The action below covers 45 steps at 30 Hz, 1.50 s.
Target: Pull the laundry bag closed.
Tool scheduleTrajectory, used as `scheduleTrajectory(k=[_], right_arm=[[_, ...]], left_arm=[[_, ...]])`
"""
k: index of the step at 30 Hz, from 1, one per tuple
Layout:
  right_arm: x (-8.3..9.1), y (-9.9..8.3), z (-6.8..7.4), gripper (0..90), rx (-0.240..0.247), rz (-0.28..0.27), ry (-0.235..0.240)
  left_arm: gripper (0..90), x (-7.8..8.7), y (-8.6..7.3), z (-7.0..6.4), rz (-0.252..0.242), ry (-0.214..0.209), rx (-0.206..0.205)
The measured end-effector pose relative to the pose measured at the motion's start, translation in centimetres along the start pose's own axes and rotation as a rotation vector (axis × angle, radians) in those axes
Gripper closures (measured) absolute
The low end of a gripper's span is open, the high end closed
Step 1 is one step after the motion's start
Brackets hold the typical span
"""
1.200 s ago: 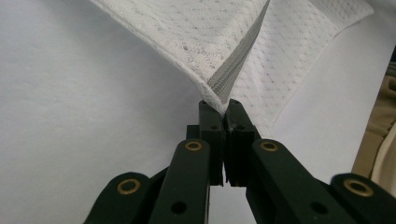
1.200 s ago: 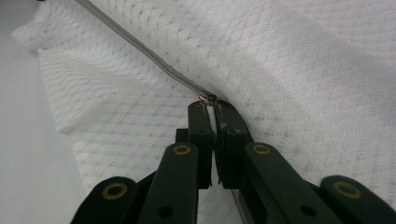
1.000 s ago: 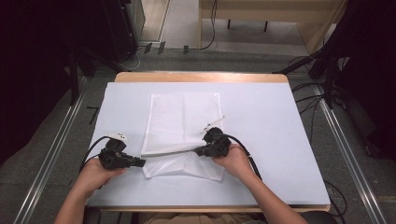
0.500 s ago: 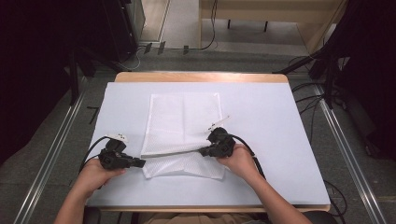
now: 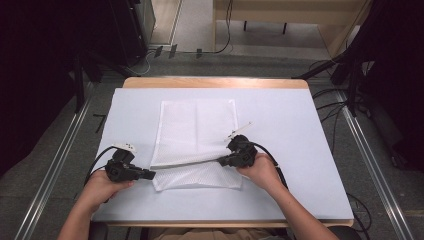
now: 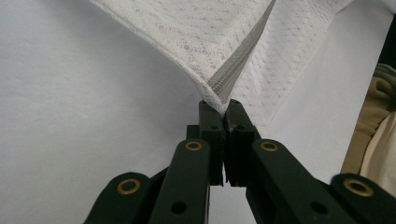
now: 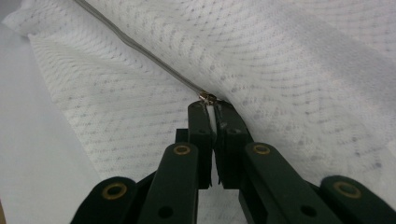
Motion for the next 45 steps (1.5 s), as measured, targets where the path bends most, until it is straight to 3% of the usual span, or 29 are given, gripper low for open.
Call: scheduleTrajectory(k=[7,13,21,31,34,39,45], right_arm=[[0.6,-0.6,-0.5,88.0,0.0,0.012,-0.015],[1.8,-1.8,-1.8,88.0,-0.05,0.005,-0.017],[2.6,-2.3,-2.5,88.0,-0.048,0.002,-0.035],[3.1,-2.4,-2.5,88.0,-0.047,0.001,-0.035],[3.1,-2.5,-2.5,88.0,-0.043,0.002,-0.039],[3.1,-2.6,-2.3,87.4,-0.029,-0.02,-0.032],[2.9,-2.7,-2.3,86.5,-0.038,-0.023,-0.028]], left_arm=[[88.8,0.0,-0.1,0.0,0.005,-0.006,-0.003],[88.9,-0.1,0.0,0.0,0.008,-0.012,-0.01],[88.9,0.1,0.1,-0.1,-0.001,-0.002,-0.018],[89.0,0.1,0.1,-0.2,-0.001,-0.015,-0.015],[89.0,0.1,0.1,-0.2,-0.008,-0.036,-0.006],[88.2,0.2,0.1,-0.1,-0.012,-0.023,0.006],[79.9,0.3,-0.1,0.2,-0.025,-0.014,0.033]])
Point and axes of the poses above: each handheld gripper's, and its own axes: x roughly backward along the jaws, y roughly out of its top, z roughly to its left, the point moved 2 cm from there along -x, roughly forward along the jaws, and after that the axes turned 7 degrees about -x, right-handed, at the moved point
